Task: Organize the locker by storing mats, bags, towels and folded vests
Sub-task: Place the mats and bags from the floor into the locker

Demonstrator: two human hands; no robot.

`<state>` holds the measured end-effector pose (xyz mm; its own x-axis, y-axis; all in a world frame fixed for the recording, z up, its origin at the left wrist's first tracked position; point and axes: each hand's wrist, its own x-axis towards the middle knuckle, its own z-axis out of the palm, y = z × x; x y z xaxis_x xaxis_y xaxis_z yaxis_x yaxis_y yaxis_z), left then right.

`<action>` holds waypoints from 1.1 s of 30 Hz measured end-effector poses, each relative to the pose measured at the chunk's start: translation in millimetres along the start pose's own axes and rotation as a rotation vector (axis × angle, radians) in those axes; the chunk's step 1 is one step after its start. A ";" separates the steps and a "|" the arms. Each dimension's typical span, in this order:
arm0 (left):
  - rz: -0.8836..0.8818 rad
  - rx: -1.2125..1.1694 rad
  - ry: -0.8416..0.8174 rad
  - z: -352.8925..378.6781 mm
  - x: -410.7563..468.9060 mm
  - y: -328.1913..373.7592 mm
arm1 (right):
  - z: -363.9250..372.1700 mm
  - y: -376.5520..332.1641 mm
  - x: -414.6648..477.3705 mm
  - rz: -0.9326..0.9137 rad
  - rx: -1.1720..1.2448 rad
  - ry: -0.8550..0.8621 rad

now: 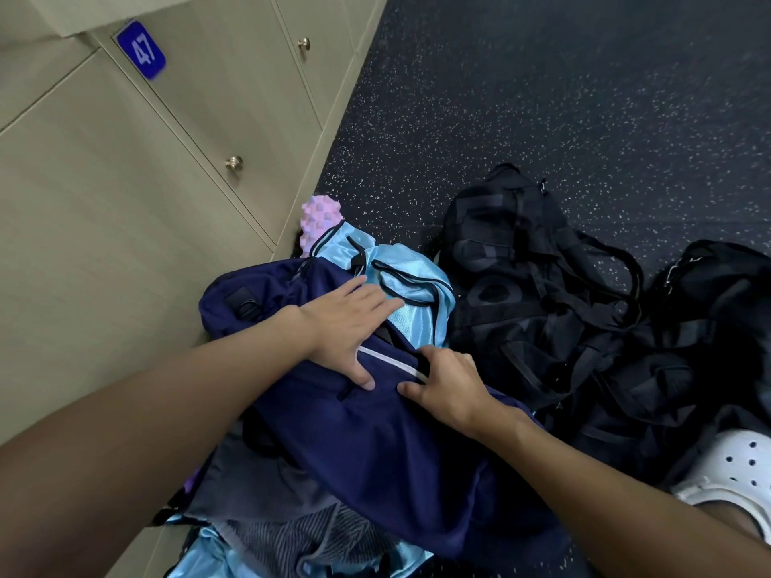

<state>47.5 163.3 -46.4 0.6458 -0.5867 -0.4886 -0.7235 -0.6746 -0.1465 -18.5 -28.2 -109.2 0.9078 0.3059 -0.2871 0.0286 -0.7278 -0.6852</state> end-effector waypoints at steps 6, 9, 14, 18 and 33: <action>-0.018 -0.057 0.108 -25.0 -34.5 -17.8 | -32.9 -32.0 -15.3 -0.183 -0.081 0.102; -0.062 -0.110 0.203 -51.3 -64.9 -24.4 | -59.4 -58.9 -22.3 -0.292 -0.146 0.161; -0.074 -0.054 0.446 -113.0 -120.4 -30.1 | -110.0 -112.1 -36.0 -0.437 -0.205 0.280; -0.117 0.009 0.592 -161.8 -169.3 -30.8 | -150.6 -162.0 -52.0 -0.581 -0.235 0.350; -1.043 -0.035 1.304 -191.2 -307.0 -47.5 | -241.1 -340.0 -46.3 -0.808 0.049 0.449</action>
<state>-69.8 289.7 275.0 0.5848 0.1481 0.7976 0.1127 -0.9885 0.1009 30.6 57.1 298.5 0.6967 0.4359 0.5697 0.7156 -0.3669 -0.5944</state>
